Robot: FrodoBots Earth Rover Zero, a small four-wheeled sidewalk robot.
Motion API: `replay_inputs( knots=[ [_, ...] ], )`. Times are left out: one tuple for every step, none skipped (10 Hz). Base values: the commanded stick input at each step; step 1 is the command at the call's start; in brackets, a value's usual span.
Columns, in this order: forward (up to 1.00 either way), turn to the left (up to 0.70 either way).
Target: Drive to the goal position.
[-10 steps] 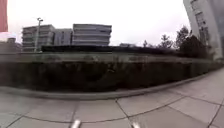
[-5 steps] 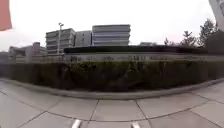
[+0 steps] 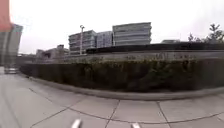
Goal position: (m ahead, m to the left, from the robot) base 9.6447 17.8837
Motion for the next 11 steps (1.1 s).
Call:
replay_inputs(
  knots=[
    [0.0,0.85],
    [0.0,0.85],
    [0.0,0.85],
    [0.0,0.85],
    [0.0,0.85],
    [0.0,0.85],
    [0.0,0.85],
    [0.0,0.85],
    [0.0,0.85],
    [0.0,0.85],
    [0.0,0.85]
  ],
)
